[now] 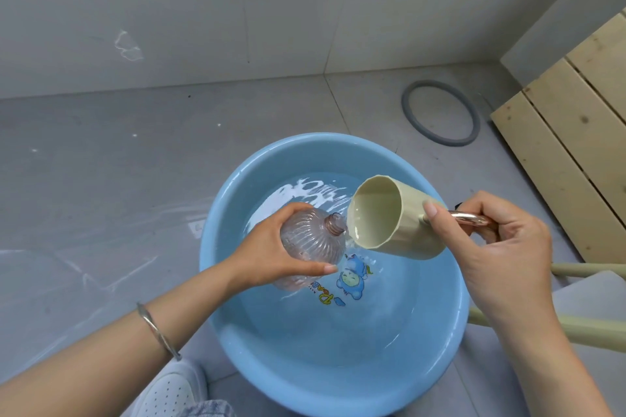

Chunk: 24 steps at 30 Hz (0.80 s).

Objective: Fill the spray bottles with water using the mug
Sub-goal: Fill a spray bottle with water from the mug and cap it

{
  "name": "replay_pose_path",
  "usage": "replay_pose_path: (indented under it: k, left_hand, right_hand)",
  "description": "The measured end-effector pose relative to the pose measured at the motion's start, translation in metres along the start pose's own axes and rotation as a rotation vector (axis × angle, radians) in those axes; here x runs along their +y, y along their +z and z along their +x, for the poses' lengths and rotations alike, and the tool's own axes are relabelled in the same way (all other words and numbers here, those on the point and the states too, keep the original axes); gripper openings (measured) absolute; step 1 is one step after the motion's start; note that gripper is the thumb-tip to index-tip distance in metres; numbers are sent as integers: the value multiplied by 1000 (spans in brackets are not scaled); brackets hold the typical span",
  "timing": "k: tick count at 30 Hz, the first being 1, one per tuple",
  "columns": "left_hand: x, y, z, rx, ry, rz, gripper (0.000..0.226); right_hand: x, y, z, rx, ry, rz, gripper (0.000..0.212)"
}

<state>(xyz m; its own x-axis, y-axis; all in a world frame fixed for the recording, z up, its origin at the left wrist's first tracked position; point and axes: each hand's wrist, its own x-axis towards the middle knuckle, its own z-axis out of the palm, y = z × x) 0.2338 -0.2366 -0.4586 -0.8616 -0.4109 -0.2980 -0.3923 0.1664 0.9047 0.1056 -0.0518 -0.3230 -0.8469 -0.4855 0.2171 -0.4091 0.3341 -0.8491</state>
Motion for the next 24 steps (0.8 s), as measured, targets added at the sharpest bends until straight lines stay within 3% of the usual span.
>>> replay_pose_path:
  k: [24]
  left_hand:
    - [-2,2,-1,-3,22,28,91]
  right_hand:
    - [-10,0,0,-12,-294,-254,38]
